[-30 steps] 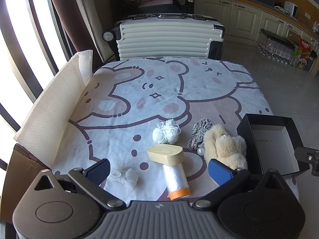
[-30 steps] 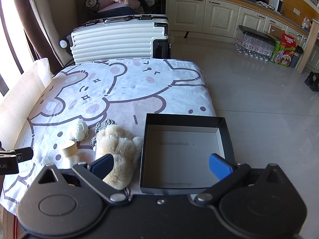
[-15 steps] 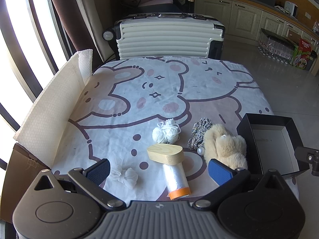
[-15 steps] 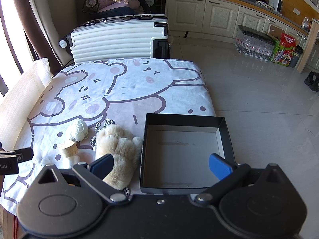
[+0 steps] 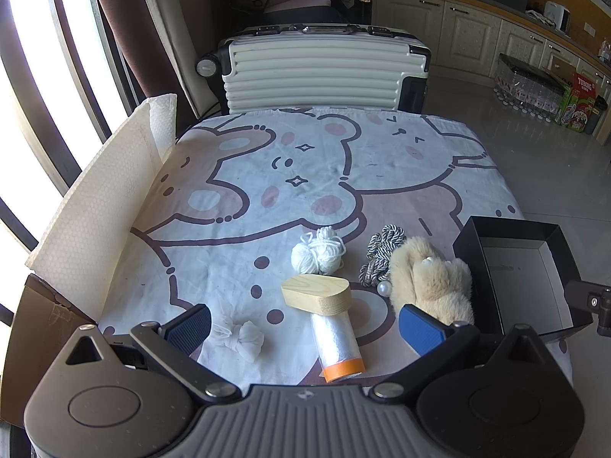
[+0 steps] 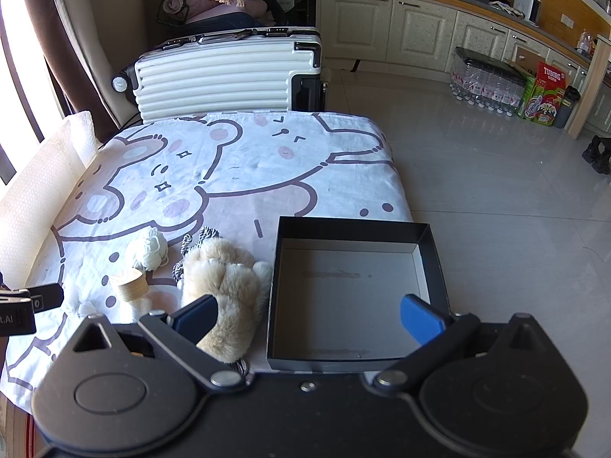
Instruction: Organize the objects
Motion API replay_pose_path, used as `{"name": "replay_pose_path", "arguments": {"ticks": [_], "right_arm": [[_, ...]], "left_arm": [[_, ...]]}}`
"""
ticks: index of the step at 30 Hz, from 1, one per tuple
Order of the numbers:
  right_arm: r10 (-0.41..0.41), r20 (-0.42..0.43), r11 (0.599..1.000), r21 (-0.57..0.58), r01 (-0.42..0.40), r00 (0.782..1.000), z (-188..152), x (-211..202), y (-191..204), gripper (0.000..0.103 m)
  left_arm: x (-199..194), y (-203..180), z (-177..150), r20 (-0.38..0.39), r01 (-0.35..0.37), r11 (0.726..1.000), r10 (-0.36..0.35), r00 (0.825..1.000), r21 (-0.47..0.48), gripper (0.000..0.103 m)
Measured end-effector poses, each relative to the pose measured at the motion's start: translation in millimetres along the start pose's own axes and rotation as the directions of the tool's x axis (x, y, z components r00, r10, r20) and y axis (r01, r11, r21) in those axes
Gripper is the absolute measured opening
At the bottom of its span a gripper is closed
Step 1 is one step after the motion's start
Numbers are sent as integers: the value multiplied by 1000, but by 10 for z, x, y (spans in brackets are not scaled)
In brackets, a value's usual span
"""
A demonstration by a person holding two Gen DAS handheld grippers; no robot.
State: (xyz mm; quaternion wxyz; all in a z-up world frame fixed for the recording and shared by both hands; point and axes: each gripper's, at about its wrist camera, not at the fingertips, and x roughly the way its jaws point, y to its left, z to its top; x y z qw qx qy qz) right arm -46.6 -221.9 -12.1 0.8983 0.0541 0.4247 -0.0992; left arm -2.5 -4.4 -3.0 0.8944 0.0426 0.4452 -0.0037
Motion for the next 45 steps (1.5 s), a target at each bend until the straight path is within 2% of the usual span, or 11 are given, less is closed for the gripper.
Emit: {"name": "replay_pose_path", "arguments": {"ticks": [30, 40, 45], "right_arm": [[-9, -1, 1000, 5, 9, 1000, 3, -13, -6, 103], [-11, 30, 1000, -7, 11, 999, 41, -57, -13, 103], [-4, 46, 1000, 3, 4, 999, 153, -90, 29, 103]], "left_arm": [[29, -28, -79, -1, 0, 1000, 0, 1000, 13, 103], [-79, 68, 13, 32, 29, 999, -29, 999, -17, 103], [-103, 120, 118, 42, 8, 1000, -7, 999, -20, 103]]}}
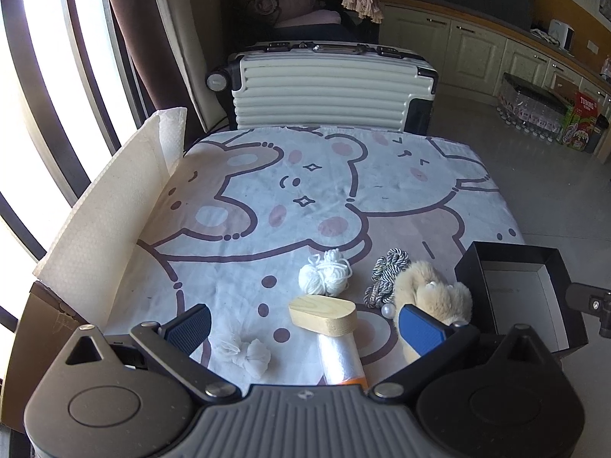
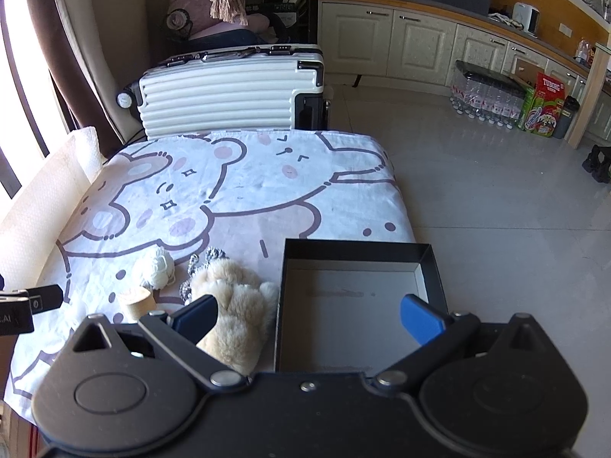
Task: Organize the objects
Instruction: 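Lower the right gripper onto the beige plush paw while the left gripper grasps the plastic-wrapped roll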
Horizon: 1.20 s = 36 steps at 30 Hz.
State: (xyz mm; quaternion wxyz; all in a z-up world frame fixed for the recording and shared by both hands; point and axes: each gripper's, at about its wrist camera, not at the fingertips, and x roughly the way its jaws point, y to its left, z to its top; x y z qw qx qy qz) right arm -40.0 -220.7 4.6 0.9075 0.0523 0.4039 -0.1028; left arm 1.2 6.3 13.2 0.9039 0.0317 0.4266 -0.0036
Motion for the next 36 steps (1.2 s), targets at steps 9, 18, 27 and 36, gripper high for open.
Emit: {"name": "replay_pose_path", "arguments": {"ticks": [9, 18, 27, 36], "right_arm": [[25, 24, 1000, -12, -25, 999, 378, -15, 189, 103], [70, 44, 997, 31, -72, 997, 661, 180, 370, 103], [113, -63, 991, 79, -108, 992, 490, 709, 431, 103], [181, -237, 972, 189, -138, 955, 298, 1159, 507, 103]], "left_arm": [[-36, 106, 337, 34, -1, 1000, 2, 999, -29, 103], [87, 83, 627, 79, 11, 999, -8, 997, -31, 103], [605, 170, 430, -37, 4, 999, -6, 999, -50, 103], [914, 314, 215, -151, 20, 995, -34, 988, -93, 103]]}}
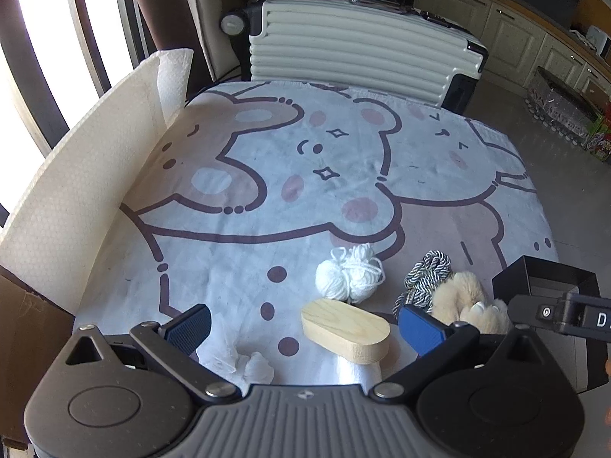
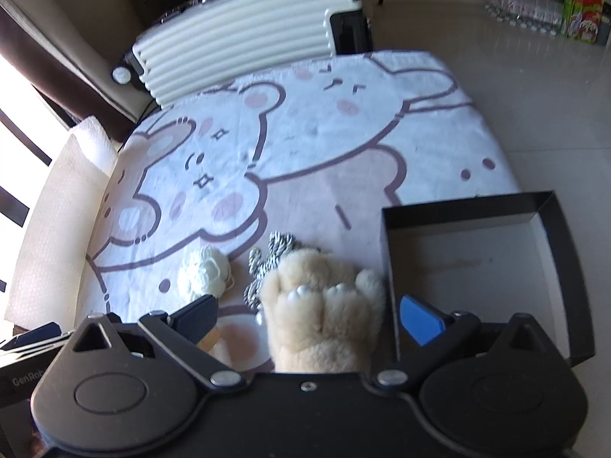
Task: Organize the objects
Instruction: 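Lower the right gripper onto the beige plush paw while the left gripper grasps the plastic-wrapped roll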
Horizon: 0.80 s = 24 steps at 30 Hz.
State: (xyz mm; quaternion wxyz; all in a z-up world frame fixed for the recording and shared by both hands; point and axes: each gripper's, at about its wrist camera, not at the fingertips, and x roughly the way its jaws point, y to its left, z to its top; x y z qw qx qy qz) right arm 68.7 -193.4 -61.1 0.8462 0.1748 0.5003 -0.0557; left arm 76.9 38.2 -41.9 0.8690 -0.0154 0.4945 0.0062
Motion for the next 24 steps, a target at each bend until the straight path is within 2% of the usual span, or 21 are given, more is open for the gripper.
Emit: {"name": "replay_pose_path", "arguments": {"ticks": [6, 10, 17, 21, 24], "right_arm": [[-31, -82, 999, 11, 32, 996, -55, 236, 69, 103], [-68, -107, 995, 71, 76, 992, -87, 405, 61, 103], [-59, -147, 994, 81, 71, 987, -117, 625, 184, 103], [-125, -165, 991, 34, 132, 978, -130, 766, 270, 103], [-141, -179, 989, 21, 147, 974, -128, 861, 287, 103]], "left_arm": [[144, 14, -120, -50, 6, 1000, -5, 999, 27, 103], [189, 37, -165, -63, -3, 999, 6, 998, 51, 103], [249, 191, -169, -77, 11, 1000, -13, 997, -18, 100], [314, 228, -191, -107, 27, 999, -32, 994, -43, 98], [371, 231, -216, -129, 36, 998, -43, 991, -55, 95]]}}
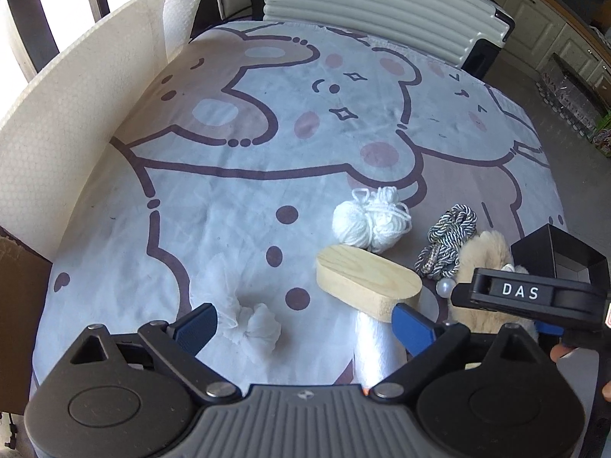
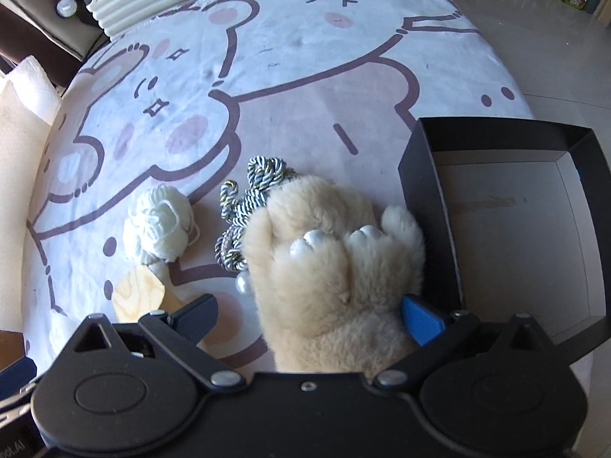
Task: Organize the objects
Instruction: 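Lower the right gripper onto the beige plush paw while the left gripper grasps the plastic-wrapped roll, then lift the plush paw with the right gripper while the left gripper lifts the plastic roll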
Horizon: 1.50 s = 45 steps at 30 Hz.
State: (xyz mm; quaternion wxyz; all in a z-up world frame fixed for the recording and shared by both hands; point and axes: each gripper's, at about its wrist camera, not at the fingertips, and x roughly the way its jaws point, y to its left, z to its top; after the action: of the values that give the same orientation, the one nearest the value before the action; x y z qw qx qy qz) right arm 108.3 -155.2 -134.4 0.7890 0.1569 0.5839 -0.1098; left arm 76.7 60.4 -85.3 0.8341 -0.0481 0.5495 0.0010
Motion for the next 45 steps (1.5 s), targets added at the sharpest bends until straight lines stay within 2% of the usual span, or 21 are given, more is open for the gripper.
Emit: {"name": "replay_pose_path", "arguments": {"ticks": [4, 7, 12, 16, 19, 22, 24, 30, 35, 42, 45], "right_arm": [[-22, -13, 1000, -20, 21, 1000, 29, 101, 38, 98], [-39, -28, 999, -13, 39, 999, 59, 167, 15, 87], [-25, -49, 999, -29, 23, 998, 111, 231, 15, 87], [-61, -63, 994, -98, 54, 996, 103, 277, 101, 82], [-79, -69, 991, -112, 71, 994, 118, 280, 104, 73], [-68, -75, 991, -118, 59, 995, 133, 268, 81, 58], [-53, -86, 992, -116, 43, 995, 131, 269, 62, 55], [-20, -89, 992, -124, 9, 996, 119, 245, 35, 51], [7, -94, 993, -118, -18, 996, 122, 238, -8, 49], [28, -99, 992, -122, -40, 995, 125, 258, -23, 49], [27, -96, 991, -129, -40, 995, 120, 258, -16, 50]], "left_arm": [[57, -4, -4, -13, -6, 1000, 6, 1000, 5, 93], [100, -6, -10, -28, 3, 1000, -3, 1000, 10, 90], [223, -62, -41, -68, 29, 999, -27, 997, 24, 84], [324, -117, -76, -106, 57, 998, -55, 993, 21, 81], [361, -144, -87, -119, 77, 997, -75, 990, 11, 79], [398, -169, -94, -136, 105, 994, -106, 985, -11, 75], [437, -206, -96, -151, 118, 993, -120, 981, -23, 74], [546, -327, -110, -181, 136, 990, -139, 974, -28, 71], [631, -419, -128, -204, 120, 993, -120, 972, -10, 60], [742, -463, -147, -241, 108, 994, -103, 965, 8, 52], [770, -454, -149, -248, 106, 994, -101, 963, 7, 45]]}}
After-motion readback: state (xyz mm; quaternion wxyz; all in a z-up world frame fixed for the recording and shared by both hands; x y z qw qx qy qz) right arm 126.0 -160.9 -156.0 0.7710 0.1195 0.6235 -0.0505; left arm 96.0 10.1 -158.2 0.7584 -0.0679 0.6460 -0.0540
